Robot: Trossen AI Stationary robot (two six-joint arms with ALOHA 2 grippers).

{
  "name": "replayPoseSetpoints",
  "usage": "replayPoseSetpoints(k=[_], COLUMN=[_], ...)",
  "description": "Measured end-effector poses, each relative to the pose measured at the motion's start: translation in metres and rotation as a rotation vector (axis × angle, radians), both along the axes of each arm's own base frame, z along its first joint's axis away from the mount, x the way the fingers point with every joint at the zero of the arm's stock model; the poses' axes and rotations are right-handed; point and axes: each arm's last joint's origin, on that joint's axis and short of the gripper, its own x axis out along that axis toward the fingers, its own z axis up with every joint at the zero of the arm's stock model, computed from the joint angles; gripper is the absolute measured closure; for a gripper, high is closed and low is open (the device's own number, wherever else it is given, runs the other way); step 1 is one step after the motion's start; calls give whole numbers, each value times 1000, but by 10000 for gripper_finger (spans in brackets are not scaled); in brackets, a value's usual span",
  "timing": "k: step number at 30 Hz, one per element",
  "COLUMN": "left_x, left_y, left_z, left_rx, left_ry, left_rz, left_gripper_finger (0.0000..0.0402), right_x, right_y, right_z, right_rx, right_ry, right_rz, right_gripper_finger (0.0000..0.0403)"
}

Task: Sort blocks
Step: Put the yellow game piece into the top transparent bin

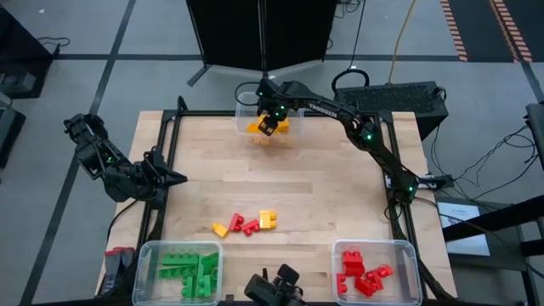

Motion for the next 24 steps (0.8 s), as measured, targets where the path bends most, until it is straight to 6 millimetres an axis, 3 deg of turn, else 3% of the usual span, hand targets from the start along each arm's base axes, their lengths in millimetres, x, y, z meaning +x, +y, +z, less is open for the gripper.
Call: replayPoseSetpoints(k=[4, 7, 17, 24], left_x=[0, 0, 0, 0], left_y=[0, 0, 0, 0], left_z=[0, 0, 0, 0], left_rx=[-2, -3, -2, -2], left_ry=[0, -1, -1, -1], left_rz=[1, 2, 1, 1], left_gripper_finger=[398, 398, 398, 398], right_x=[0, 0, 0, -6], right_y=[0, 0, 2, 5], right_z=[-1, -1, 4, 30], right_rx=[19, 20, 20, -10], right_ry=[-9, -9, -19, -74], right_rz=[-14, -14, 7, 9], right_gripper_finger=[177, 153, 165, 166])
